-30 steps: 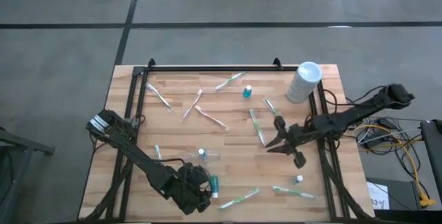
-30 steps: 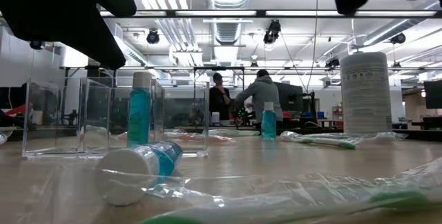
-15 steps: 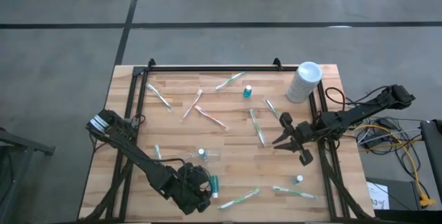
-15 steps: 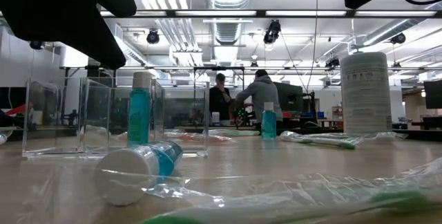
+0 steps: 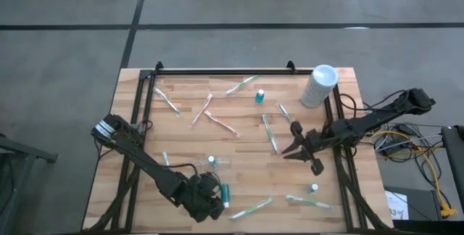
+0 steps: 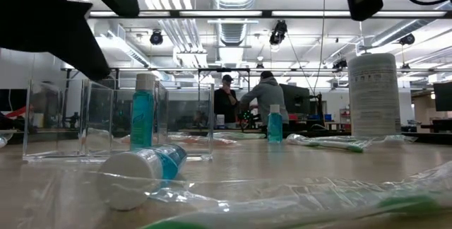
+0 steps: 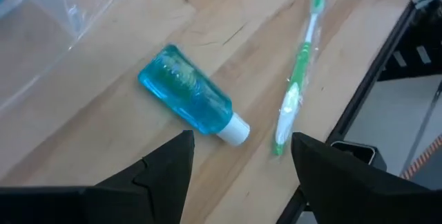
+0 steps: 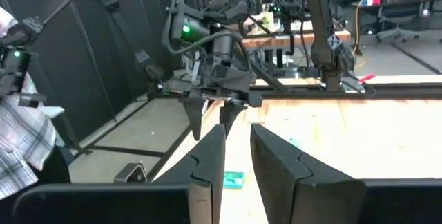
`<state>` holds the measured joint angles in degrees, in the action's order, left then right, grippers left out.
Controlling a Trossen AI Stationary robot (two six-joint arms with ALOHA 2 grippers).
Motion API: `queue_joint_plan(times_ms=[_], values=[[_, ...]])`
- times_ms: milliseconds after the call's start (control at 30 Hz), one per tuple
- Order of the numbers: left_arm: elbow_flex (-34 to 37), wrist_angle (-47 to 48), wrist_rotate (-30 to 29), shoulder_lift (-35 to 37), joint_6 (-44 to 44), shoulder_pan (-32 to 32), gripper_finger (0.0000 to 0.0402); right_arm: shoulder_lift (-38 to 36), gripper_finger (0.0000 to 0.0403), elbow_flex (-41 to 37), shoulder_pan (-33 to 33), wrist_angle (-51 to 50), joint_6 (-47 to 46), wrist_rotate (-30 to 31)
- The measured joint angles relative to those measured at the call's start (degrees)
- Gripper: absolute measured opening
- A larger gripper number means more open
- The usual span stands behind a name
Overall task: Pick & Place toothbrushing station
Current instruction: Put the blue mouthwash into the transparent organizer
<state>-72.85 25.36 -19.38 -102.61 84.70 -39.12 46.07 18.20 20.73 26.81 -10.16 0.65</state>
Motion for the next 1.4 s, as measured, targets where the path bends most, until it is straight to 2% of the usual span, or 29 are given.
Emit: queue_joint_plan(times_ms=[167,333,800,900,967,1200,1400], values=[[0.0,3.4,0.4,0.0,6.7,0.1,0.0248,1.8,0.0068,0.0,0.0,0.0,0.1,0.0],[0.0,4.1,1.2,0.5,9.4,0.2,0.0248,3.2,0.0068,0.0,0.0,0.0,-0.2,0.0],[-0.1,3.6,1.5,0.5,8.4,0.4,0.0248,7.3,0.0068,0.0,0.0,0.1,0.0,0.0],[-0.1,3.6,1.5,0.5,8.0,0.4,0.0248,7.9,0.0068,0.0,0.0,0.1,5.6,1.2],[-0.1,3.6,1.5,0.5,7.8,0.4,0.0248,8.1,0.0068,0.0,0.0,0.4,5.9,1.3],[-0.1,3.6,1.5,0.5,7.7,0.4,0.0248,6.3,0.0068,-0.2,-0.2,2.9,6.9,3.0],[-0.1,3.7,1.5,0.5,7.5,0.4,0.0248,1.7,0.0068,-3.1,-0.2,2.5,8.1,3.0]])
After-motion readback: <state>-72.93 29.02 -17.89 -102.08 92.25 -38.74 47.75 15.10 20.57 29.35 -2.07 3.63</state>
